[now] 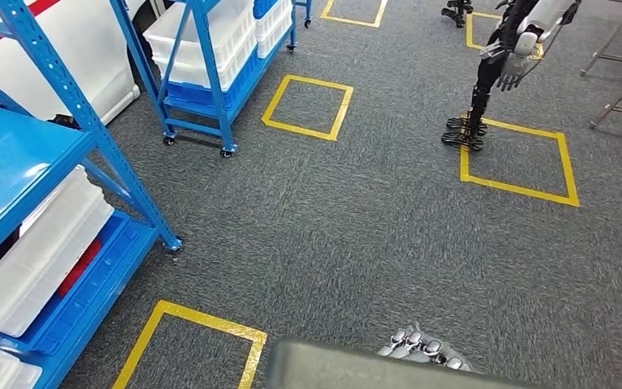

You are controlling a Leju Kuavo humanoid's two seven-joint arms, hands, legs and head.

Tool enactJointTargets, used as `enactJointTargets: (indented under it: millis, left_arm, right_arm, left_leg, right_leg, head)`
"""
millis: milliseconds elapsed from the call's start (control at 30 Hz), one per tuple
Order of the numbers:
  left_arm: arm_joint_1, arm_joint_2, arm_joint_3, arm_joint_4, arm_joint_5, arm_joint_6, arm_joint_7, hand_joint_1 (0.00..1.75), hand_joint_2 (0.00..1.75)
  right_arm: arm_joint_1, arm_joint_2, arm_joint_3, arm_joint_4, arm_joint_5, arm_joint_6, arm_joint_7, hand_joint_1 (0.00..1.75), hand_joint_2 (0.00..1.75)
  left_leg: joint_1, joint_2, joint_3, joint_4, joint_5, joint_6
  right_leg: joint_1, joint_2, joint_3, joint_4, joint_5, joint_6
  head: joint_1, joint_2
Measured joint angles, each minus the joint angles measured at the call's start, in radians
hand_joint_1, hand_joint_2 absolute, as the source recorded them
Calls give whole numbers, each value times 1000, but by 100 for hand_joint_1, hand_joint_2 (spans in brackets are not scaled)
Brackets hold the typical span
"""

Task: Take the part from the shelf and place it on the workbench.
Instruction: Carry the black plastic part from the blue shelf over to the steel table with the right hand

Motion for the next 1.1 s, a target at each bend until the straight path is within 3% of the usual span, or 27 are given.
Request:
enactJointTargets:
  millis: [67,100,167,233,300,367,433,500,567,600,633,667,733,800,867,900,933,1000,1033,1067,1100]
  left_arm:
    - [2,-2,0,0,-5,-1,1,0,175]
    - [2,-2,0,0,-6,-1,1,0,175]
    - [-1,-4,0,0,-7,-1,1,0,175]
    - [-2,-6,0,0,-7,-1,1,0,175]
    - [-4,-8,0,0,-7,-1,1,0,175]
    - [-9,-9,0,0,-7,-1,1,0,175]
    - [-10,-11,0,0,-8,-2,1,0,175]
    - [-7,-12,0,0,-8,-2,-1,0,175]
    - [-3,-13,0,0,-8,-3,-5,0,175]
    - [-1,-14,0,0,-10,-3,-7,0,175]
    - [-1,-16,0,0,-13,-4,-10,0,175]
    - [-2,-17,0,0,-17,-5,-11,0,175]
    - [-5,-19,0,0,-27,-9,-13,0,175]
    - [-11,-19,-1,0,-35,-16,-13,0,175]
    - [-22,-20,-1,0,-39,-22,-12,0,175]
    - [-28,-21,0,0,-38,-23,-12,0,175]
    - [-31,-23,0,0,-38,-22,-12,0,175]
    - [-30,-26,3,0,-37,-21,-12,0,175]
    - [-27,-27,4,0,-37,-20,-13,0,175]
    - [-25,-28,5,0,-39,-21,-12,0,175]
    - [-23,-29,5,0,-42,-22,-12,0,175]
  right_arm:
    - [14,-12,18,-7,9,-31,0,175,175]
    - [19,-16,27,-10,11,-40,0,175,175]
    - [27,-25,38,-16,15,-46,0,175,175]
    - [29,-30,45,-24,16,-47,0,175,175]
    - [31,-34,51,-29,17,-49,0,175,175]
    - [35,-37,54,-34,17,-50,0,175,175]
    - [36,-39,55,-39,17,-50,0,175,175]
    - [34,-40,58,-41,13,-52,1,175,175]
    - [29,-40,63,-38,4,-50,1,175,175]
    - [23,-39,65,-35,0,-46,1,175,175]
    - [13,-36,67,-30,-2,-40,1,175,175]
    - [-6,-31,69,-19,-5,-33,1,175,175]
    - [-71,-15,75,21,-16,-19,2,175,175]
    - [-167,4,81,89,-45,-8,2,175,175]
    - [-266,22,86,170,-80,-2,3,175,175]
    - [-309,32,90,210,-91,-1,3,175,175]
    - [-348,42,95,247,-97,-2,4,175,175]
    - [-412,66,113,313,-100,-4,5,175,175]
    - [-439,79,123,344,-100,-6,6,175,175]
    - [-463,93,134,374,-103,-7,8,175,175]
    - [-485,105,142,400,-106,-8,12,175,175]
  left_leg:
    - [-2,27,-1,0,-2,0]
    - [-3,40,-1,0,-3,-1]
    - [-3,65,3,0,-8,-5]
    - [-6,84,11,1,-14,-14]
    - [-7,101,19,0,-18,-25]
    - [-5,112,24,0,-22,-38]
    - [-1,71,12,36,-50,-47]
    - [2,15,-42,153,-114,-53]
    - [2,-1,-105,277,-159,-56]
    - [2,-2,-116,296,-153,-57]
    - [2,-4,-108,272,-126,-56]
    - [3,-11,-82,210,-86,-54]
    - [4,-51,-24,70,-23,-48]
    - [2,-73,-2,7,-8,-39]
    - [1,-52,-1,0,-2,-27]
    - [1,-41,0,-5,5,-20]
    - [2,-29,1,-10,11,-13]
    - [0,-6,-1,-16,18,-5]
    - [-2,6,-3,-16,19,-4]
    - [-3,19,-4,-15,18,-4]
    - [-4,31,-5,-14,17,-5]
  right_leg:
    - [-5,-14,-53,107,-37,6]
    - [-7,-18,-53,109,-27,7]
    - [-9,-38,12,-4,32,5]
    - [-3,-76,87,-136,72,-5]
    - [5,-86,106,-176,76,-15]
    - [5,-63,104,-182,82,-25]
    - [-1,-43,107,-192,90,-38]
    - [-3,-21,106,-197,95,-47]
    - [0,5,103,-196,96,-50]
    - [0,19,103,-195,97,-50]
    - [1,33,103,-194,97,-49]
    - [0,47,104,-192,98,-48]
    - [0,76,101,-186,100,-42]
    - [-2,102,90,-182,106,-29]
    - [-6,123,81,-183,114,-14]
    - [-6,113,75,-178,112,-9]
    - [-4,88,63,-157,99,-6]
    - [-3,19,10,-54,41,-4]
    - [-5,-2,-24,15,10,-1]
    - [-8,-12,-52,71,-8,1]
    - [-10,-17,-66,99,-9,3]
  head:
    - [0,0]
    - [0,0]
    - [0,0]
    - [0,0]
    - [0,0]
    - [0,0]
    - [0,0]
    - [0,0]
    - [0,0]
    - [0,0]
    - [0,0]
    - [0,0]
    - [0,0]
    - [0,0]
    - [0,0]
    - [0,0]
    - [0,0]
    - [0,0]
    - [0,0]
    - [0,0]
    - [0,0]
